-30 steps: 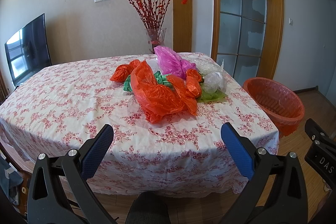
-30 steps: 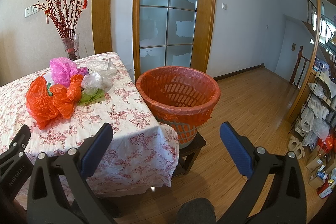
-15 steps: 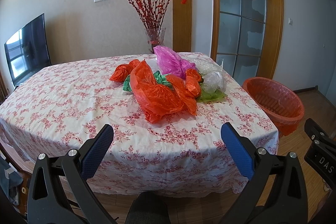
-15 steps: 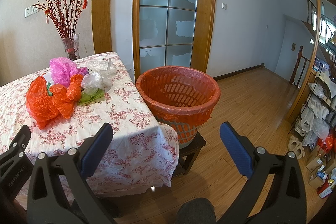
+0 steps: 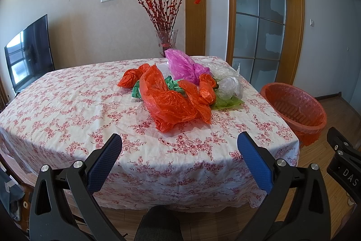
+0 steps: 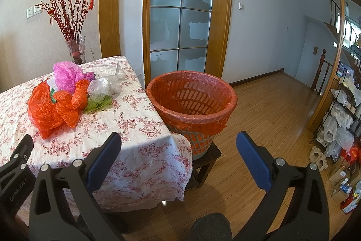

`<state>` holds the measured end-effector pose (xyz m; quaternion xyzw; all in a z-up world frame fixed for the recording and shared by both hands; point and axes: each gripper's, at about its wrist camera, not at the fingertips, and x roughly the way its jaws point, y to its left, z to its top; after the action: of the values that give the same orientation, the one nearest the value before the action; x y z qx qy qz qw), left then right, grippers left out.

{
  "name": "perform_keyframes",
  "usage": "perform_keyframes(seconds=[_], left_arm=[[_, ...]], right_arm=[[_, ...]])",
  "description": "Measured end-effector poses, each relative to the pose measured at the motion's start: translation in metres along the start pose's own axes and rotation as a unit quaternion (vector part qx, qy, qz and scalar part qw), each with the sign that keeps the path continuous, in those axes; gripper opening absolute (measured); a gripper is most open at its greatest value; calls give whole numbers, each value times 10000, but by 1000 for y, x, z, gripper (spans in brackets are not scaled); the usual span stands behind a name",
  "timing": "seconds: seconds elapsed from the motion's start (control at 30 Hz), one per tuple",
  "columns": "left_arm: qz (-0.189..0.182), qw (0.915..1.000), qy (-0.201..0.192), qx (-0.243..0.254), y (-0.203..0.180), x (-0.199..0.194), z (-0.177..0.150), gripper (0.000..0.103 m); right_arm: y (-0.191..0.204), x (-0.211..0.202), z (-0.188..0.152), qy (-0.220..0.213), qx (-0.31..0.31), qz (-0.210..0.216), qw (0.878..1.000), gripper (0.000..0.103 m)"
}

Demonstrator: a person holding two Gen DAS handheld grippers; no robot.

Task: Collect trash

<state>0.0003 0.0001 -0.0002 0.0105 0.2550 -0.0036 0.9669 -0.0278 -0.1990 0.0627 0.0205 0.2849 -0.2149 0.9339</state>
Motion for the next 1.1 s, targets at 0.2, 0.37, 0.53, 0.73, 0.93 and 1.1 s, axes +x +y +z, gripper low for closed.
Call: perform_keyframes(seconds=[0.2,0.37,0.53,0.73,0.93,1.1], left_arm=[[0,10000,3,-1,0,0,0,101],[-1,10000,6,-1,0,0,0,101],[0,10000,7,-3,0,0,0,101],[-1,10000,11,-2,0,0,0,101],[15,10000,31,-23,1,0,-1,101],[142,9998,108,-103,5,7,1,101]], right_arm=[[0,0,0,1,1,-2,10000,99],[1,1,1,3,-3,-1,10000,99],[1,1,0,3,-3,-1,10000,99],[2,2,0,6,-1,-2,10000,99],[3,3,0,13,-2,-1,10000,99],[1,6,1,57,18,30,10000,99]])
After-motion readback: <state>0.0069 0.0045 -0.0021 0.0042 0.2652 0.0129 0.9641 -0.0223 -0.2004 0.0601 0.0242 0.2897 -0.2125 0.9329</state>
